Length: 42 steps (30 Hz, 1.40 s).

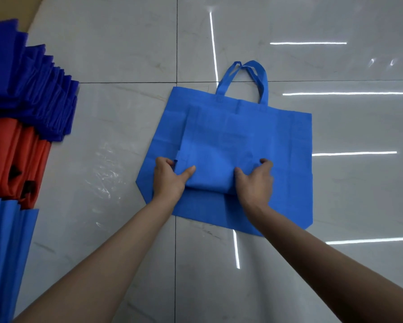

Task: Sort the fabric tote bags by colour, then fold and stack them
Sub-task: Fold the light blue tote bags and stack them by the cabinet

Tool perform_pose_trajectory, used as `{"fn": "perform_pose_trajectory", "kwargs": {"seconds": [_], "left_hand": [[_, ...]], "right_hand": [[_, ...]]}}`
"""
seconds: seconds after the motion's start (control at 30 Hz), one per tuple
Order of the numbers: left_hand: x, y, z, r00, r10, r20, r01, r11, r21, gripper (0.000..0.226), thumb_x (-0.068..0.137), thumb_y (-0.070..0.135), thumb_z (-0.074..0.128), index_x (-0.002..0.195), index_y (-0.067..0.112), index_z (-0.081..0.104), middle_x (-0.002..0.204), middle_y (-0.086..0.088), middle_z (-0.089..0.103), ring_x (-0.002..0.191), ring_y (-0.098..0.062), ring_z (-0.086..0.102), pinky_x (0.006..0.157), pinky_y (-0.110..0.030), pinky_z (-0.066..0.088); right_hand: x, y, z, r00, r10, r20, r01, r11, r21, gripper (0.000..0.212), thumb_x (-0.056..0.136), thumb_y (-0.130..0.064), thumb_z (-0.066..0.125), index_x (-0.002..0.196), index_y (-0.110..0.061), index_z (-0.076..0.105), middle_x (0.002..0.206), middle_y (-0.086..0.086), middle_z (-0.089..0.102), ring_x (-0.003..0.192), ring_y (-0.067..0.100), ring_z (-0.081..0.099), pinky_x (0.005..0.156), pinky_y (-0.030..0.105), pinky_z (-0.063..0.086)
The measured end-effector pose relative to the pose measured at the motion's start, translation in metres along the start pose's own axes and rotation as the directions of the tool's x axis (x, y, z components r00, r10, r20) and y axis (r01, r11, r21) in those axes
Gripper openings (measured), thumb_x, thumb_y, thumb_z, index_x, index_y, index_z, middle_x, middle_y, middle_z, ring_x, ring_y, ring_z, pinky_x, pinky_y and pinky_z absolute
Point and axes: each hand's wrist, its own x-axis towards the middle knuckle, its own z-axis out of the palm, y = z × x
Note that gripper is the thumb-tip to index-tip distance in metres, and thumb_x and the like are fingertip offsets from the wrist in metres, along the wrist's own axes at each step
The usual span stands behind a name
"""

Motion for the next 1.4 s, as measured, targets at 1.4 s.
{"fn": "perform_pose_trajectory", "kwargs": {"seconds": [1.4], "left_hand": [[-0.029,-0.070,-0.020,0.916,0.312,-0.253,-0.126,0.821,0.556,0.067,0.082,0.051,0.058,0.139,0.018,0.044,0.143,-0.030,0.030,0.111,-0.048,0.045,0.090,-0.052,0.043]], "right_hand": [[0.044,-0.025,0.023,0.740,-0.384,0.553,0.660,0.572,-0.486,0.051,0.097,-0.051,0.034,0.144,-0.033,0.029,0.122,0.009,0.051,0.107,0.030,0.055,0.077,0.034,0.041]]}}
